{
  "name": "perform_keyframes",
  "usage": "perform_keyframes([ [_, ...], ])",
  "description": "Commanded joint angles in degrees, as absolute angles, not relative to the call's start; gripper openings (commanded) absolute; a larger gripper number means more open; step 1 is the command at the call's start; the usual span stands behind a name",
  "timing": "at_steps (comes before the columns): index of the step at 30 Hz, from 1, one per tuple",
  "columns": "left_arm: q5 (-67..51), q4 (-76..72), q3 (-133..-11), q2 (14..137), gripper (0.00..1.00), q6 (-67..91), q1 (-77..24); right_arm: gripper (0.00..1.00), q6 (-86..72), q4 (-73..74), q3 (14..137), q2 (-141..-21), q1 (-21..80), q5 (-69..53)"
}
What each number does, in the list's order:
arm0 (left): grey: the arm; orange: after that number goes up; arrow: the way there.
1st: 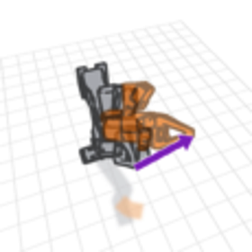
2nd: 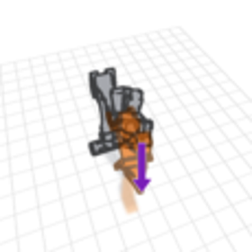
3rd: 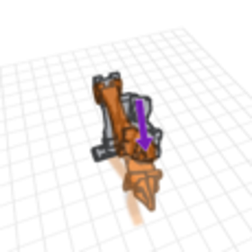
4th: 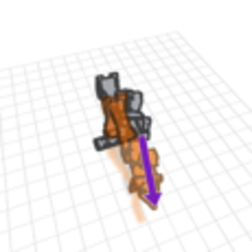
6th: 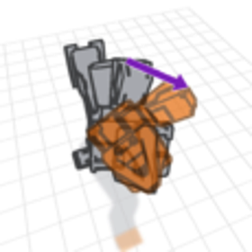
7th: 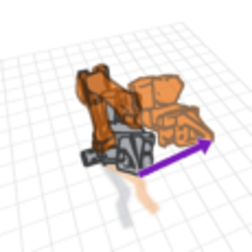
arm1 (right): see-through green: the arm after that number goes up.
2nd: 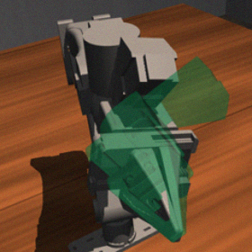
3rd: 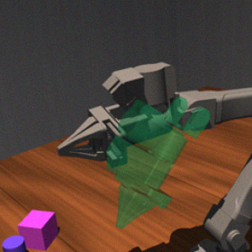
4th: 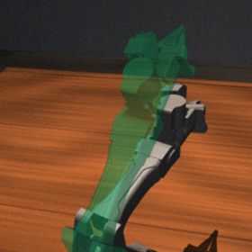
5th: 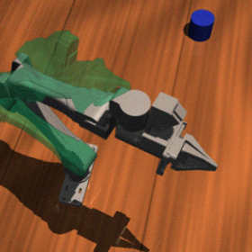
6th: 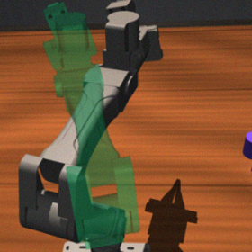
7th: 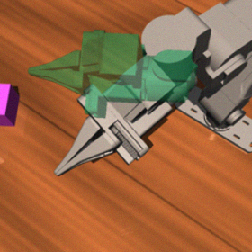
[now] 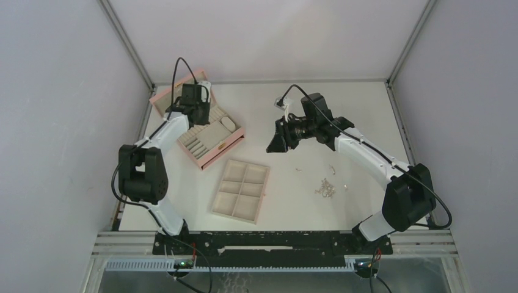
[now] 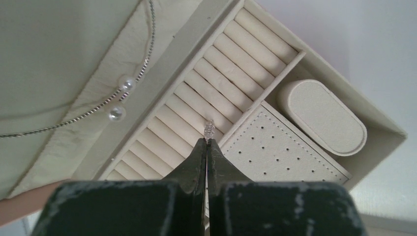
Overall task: Organize the mixed jewelry
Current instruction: Place the jewelry in the jewelry box.
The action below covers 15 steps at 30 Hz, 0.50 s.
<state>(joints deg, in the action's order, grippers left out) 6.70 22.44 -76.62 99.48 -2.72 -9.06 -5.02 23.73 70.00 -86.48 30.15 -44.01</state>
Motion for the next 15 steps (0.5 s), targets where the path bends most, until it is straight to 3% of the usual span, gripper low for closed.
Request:
perform_keyframes([
  [1,3.3,24.8,-77.8,99.6,0.00,1.5,-8.6,0.44,-5.0,22.0,72.2,-86.4,30.4,-44.5],
  [15,4.6,26.1,-75.2,98.9,0.00,3.5,-9.5,0.44,-4.5,23.1,72.2,-87.1,31.3,-44.3],
])
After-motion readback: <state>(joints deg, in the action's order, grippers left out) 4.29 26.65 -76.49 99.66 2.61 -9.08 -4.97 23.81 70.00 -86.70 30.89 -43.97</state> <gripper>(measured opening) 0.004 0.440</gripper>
